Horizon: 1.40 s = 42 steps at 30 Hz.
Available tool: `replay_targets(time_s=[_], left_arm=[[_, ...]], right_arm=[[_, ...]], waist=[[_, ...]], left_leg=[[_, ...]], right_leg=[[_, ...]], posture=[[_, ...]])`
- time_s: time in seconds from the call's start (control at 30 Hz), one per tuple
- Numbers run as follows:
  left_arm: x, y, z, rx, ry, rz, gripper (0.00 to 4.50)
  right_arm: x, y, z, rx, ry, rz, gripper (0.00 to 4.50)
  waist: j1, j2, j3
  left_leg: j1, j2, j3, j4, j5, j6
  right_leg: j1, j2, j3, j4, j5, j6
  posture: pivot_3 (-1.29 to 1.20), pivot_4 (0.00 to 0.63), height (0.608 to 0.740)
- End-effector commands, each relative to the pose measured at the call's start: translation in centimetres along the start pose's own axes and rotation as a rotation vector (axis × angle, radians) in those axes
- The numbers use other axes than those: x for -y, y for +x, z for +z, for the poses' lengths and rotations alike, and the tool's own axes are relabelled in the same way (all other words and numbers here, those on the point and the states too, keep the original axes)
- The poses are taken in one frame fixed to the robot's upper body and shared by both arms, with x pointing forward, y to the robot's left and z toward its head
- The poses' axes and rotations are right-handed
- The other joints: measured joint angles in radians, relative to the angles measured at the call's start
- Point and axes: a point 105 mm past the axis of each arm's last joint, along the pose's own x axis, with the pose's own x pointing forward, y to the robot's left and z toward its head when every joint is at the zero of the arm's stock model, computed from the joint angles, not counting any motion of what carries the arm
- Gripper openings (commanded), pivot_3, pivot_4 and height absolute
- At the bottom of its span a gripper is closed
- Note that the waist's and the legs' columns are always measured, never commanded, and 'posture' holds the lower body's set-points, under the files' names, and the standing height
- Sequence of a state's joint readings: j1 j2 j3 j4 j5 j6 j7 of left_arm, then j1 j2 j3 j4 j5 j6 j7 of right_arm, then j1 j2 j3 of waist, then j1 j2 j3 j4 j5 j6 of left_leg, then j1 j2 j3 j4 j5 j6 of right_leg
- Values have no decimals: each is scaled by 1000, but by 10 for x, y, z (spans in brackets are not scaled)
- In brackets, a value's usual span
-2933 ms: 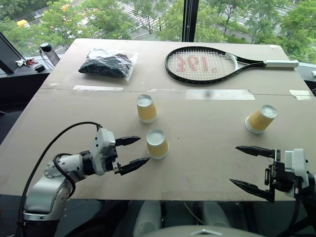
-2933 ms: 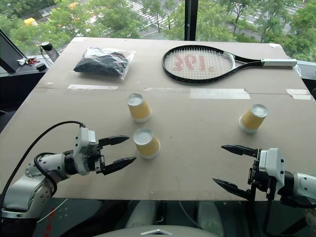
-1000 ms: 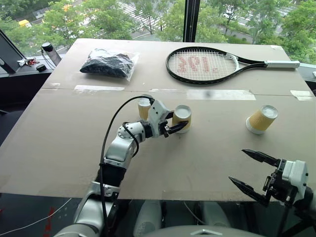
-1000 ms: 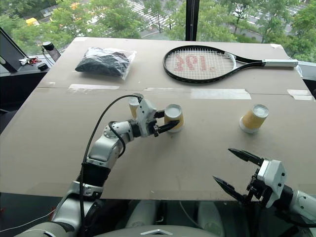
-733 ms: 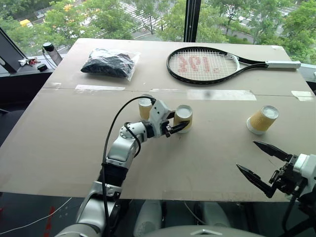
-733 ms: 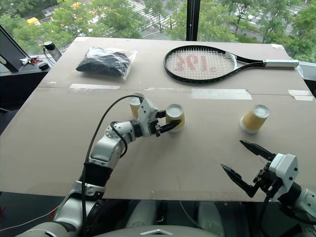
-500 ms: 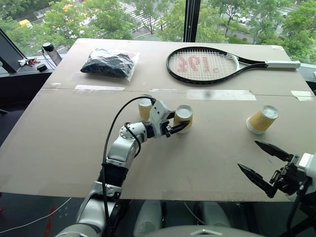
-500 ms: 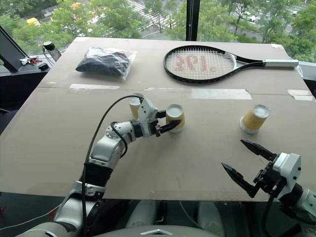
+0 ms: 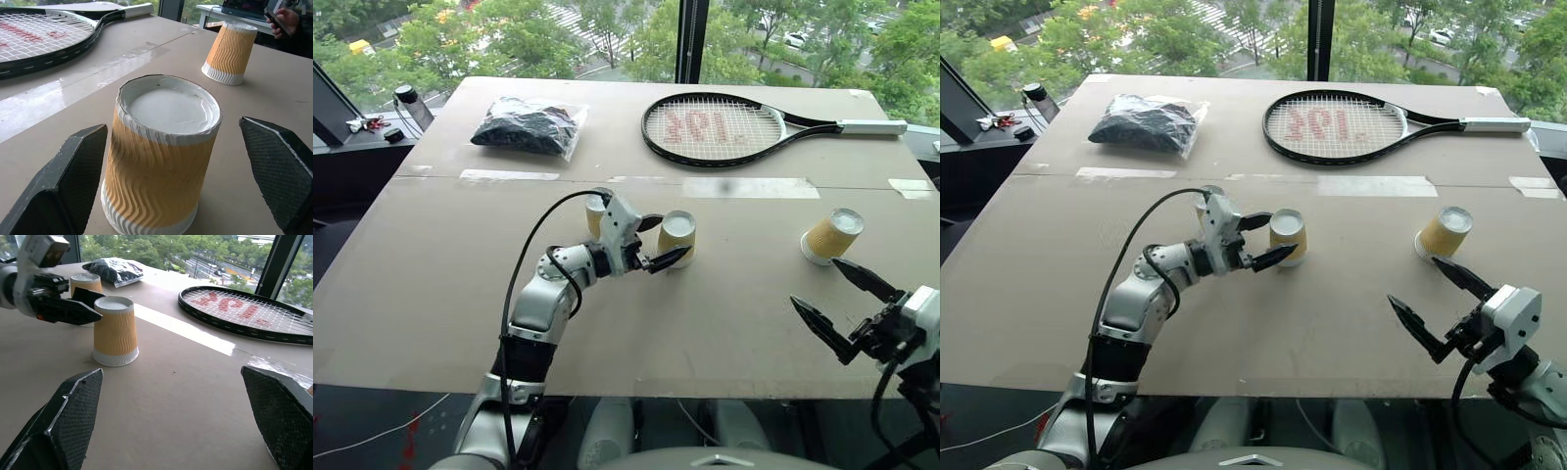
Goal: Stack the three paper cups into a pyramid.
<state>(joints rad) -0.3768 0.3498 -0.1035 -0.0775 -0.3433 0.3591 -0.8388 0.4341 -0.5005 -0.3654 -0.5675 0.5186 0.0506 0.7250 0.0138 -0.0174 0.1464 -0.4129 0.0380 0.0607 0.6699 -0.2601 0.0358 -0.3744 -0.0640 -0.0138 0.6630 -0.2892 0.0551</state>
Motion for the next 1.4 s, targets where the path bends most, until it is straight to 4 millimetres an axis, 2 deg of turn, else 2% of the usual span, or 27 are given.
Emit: replay_targets(time_s=[0.03, 0.1, 0.2, 0.27, 0.43, 0.57, 0.73, 0.93, 1.03, 1.1, 1.17, 1.4], left_arm=[[1, -15, 19, 40, 44, 28, 4432], [3, -24, 19, 32, 45, 32, 4432], [11, -44, 18, 42, 48, 29, 4432], [21, -62, 15, 47, 34, -10, 4432], [45, -94, 28, 121, -44, -170, 4432], [55, -107, 39, 146, -70, -254, 4432], [60, -113, 36, 127, -79, -270, 4432], [63, -113, 38, 140, -93, -278, 4432], [63, -115, 36, 137, -96, -275, 4500], [63, -115, 36, 136, -98, -272, 4500], [63, -116, 35, 133, -98, -267, 4500], [58, -122, 30, 121, -107, -230, 4500]], right_arm=[[13, 5, 1, 4, -75, -83, 4500], [28, 10, -3, -32, -146, -179, 4500], [62, 14, -15, -143, -281, -384, 4500], [76, 19, -23, -171, -217, -415, 4500], [92, 34, -31, -174, -112, -451, 4500], [101, 42, -34, -159, -51, -485, 4500], [110, 52, -38, -143, 57, -531, 4500], [112, 62, -31, -112, 78, -523, 4500], [109, 65, -28, -97, 88, -495, 3749], [105, 67, -24, -87, 83, -469, 2854], [101, 68, -20, -74, 90, -435, 2220], [58, 85, 6, -47, 56, -155, 2208]], waist=[[-1, 0, 0], [-1, 0, 0], [-1, 0, 0], [-4, 1, -1], [2, 2, 0], [0, 3, -1], [-5, 3, -1], [-4, 3, -1], [-4, 3, -1], [-4, 3, -1], [-4, 3, -1], [-6, 3, 0]], left_leg=[[0, 0, 0, 0, 0, 0], [0, 0, 0, 0, 0, 0], [0, 0, 1, 0, 0, 0], [0, 0, 2, 0, 0, 0], [0, 1, 2, -1, 0, 0], [0, 0, 2, -1, 0, 0], [0, 0, 2, -1, 0, 0], [0, 0, 2, -1, 0, 0], [0, 0, 2, -1, 0, 0], [0, 0, 2, -1, 0, 0], [0, 0, 2, -1, 0, 0], [0, 1, 2, -1, 0, 0]], right_leg=[[0, 0, 0, 0, 0, 0], [0, 0, 0, 0, 0, 0], [-1, 0, 1, 0, 0, 0], [-2, 0, 2, 0, 0, 0], [-2, 0, 2, 1, 0, 0], [-2, -1, 1, 0, 0, 0], [-2, 0, 2, 1, 0, 0], [-2, 0, 2, 1, 0, 0], [-2, 0, 2, 1, 0, 0], [-2, 0, 2, 1, 0, 0], [-2, 0, 2, 0, 0, 0], [-2, 0, 2, 0, 0, 0]], posture=[[0, 150, 740], [0, 150, 740], [0, 150, 740], [0, 150, 740], [0, 150, 740], [0, 150, 740], [0, 150, 740], [0, 150, 740], [0, 150, 740], [0, 150, 740], [0, 150, 740], [0, 150, 740]])
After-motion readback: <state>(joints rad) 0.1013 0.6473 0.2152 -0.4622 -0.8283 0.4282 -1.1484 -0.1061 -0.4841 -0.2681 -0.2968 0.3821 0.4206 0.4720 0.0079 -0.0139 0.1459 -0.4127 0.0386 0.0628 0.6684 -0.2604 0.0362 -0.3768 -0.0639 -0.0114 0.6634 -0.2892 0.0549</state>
